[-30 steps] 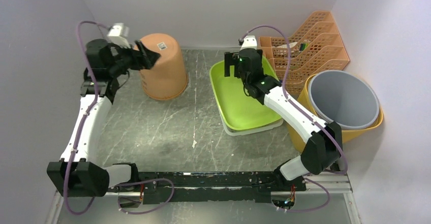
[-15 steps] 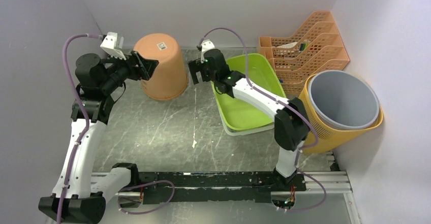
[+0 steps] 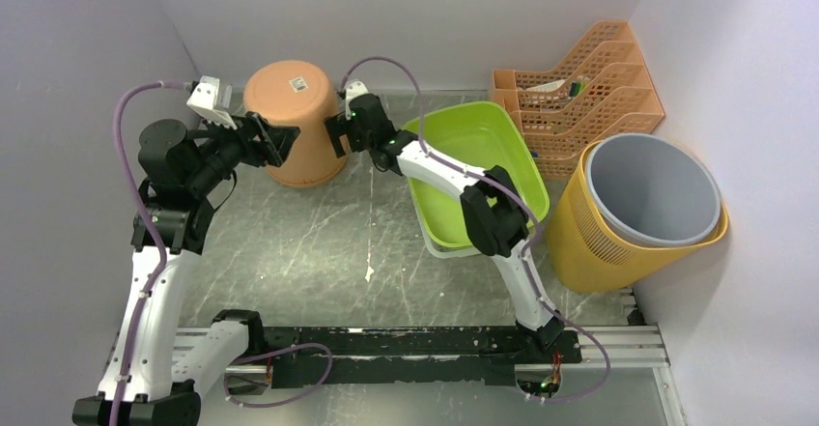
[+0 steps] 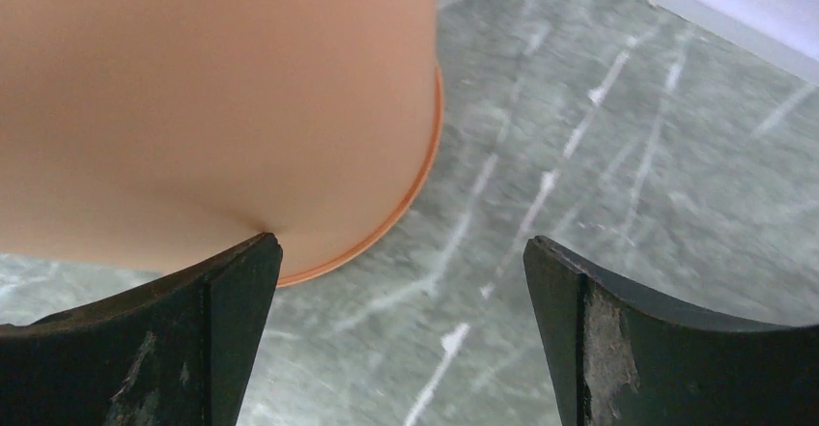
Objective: Turn the large container upside down
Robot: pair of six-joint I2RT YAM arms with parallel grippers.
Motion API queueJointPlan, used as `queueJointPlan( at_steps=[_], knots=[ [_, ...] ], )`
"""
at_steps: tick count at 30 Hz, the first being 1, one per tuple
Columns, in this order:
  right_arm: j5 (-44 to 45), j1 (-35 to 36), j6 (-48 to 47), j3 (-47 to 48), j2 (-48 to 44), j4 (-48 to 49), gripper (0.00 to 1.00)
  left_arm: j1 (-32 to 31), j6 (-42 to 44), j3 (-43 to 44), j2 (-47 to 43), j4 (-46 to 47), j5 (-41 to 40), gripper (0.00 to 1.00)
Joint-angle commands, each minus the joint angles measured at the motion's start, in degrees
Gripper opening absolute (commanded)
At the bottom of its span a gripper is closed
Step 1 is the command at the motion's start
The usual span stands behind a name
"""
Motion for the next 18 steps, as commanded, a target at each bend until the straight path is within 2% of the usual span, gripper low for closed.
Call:
queueJointPlan(
  at_steps=[1, 6, 13, 18],
  knots=[
    [-2.67, 2.62, -1.27, 4.93, 3.29, 6.91, 1.00, -0.08, 0.05, -2.09, -1.42, 0.31, 1.41, 0.88],
    [-6.21, 3.69, -1.67, -1.93, 1.33, 22.72, 1.00, -0.08, 0.15, -4.14, -0.85, 1.64, 1.50, 0.88],
    [10.92, 4.51, -7.01, -17.27, -13.31, 25.87, 1.00, -0.08, 0.67, -5.36, 1.91, 2.11, 0.66, 0.87],
    [19.62, 4.14, -7.22, -26.39, -25.24, 23.00, 1.00, -0.68, -0.10, -7.35, 4.96, 4.52, 6.34, 0.83]
  ],
)
